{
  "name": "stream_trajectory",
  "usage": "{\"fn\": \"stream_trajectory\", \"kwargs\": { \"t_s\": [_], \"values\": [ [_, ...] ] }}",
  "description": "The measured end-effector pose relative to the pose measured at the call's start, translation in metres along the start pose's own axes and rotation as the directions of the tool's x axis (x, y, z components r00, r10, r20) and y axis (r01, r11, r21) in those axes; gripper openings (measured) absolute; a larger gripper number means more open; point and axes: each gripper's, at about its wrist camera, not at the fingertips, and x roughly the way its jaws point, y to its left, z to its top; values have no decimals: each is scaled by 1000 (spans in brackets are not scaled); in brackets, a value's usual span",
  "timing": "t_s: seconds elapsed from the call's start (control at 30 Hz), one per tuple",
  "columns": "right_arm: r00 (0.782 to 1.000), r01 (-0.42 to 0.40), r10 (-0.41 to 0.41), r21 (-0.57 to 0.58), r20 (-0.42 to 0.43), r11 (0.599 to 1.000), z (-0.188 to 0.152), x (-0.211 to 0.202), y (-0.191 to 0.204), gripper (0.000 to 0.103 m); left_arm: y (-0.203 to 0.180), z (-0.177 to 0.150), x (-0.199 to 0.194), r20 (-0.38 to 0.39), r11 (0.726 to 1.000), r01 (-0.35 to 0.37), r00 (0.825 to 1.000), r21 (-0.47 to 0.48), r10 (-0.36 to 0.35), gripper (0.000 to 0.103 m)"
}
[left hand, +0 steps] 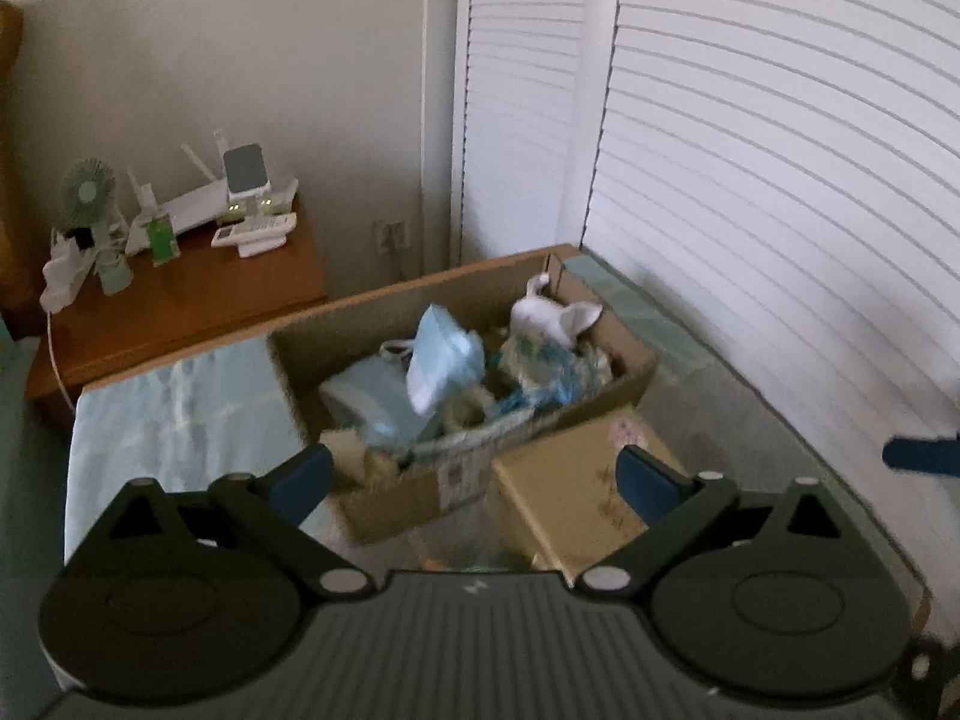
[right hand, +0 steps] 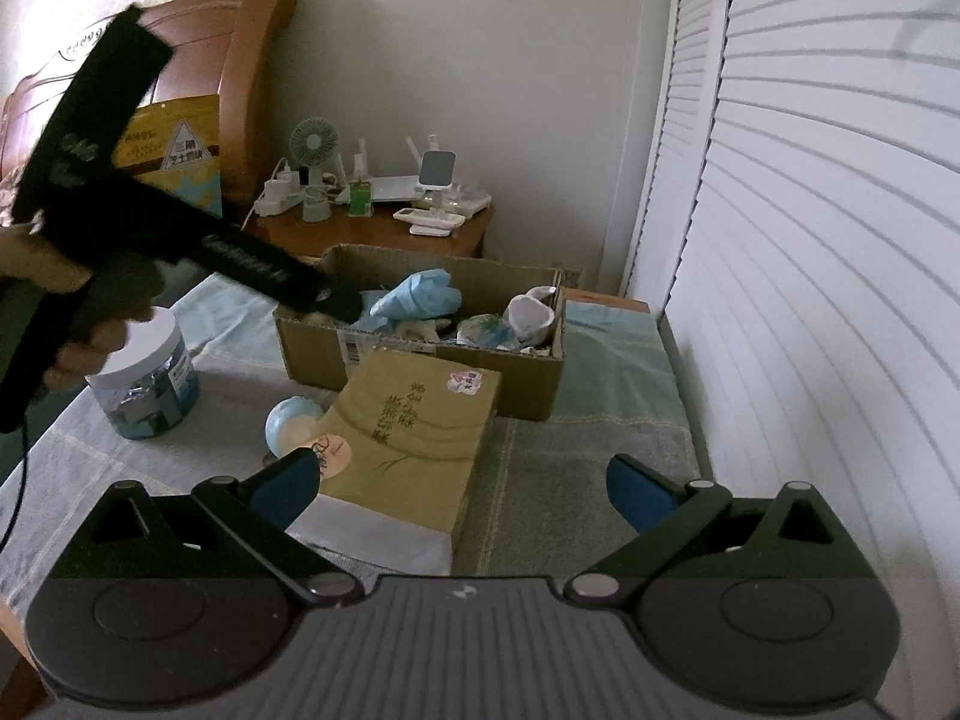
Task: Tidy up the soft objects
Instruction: 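Move the left tool down toward the light-blue cartoon figure toy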
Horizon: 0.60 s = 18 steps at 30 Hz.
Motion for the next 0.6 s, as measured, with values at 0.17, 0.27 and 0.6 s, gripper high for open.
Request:
{"fn": "stream_trajectory", "kwargs": {
  "t_s": [0.17, 0.27, 0.6],
  "values": [
    [1000, -8, 8, 2, -12, 1000, 0, 0, 2, 103, 9, -17, -9, -6, 1000, -1, 1000, 13, 1, 100],
    [1000, -4, 4, 3, -27, 1000, -1, 2, 3, 103, 12, -25, -12, -13, 999, 2, 1000, 44, -1, 100],
    [999, 5, -5, -6, -52, 1000, -1, 11, 8, 103, 13, -45, -1, -63, 987, 5, 998, 158, 5, 97]
  ]
}}
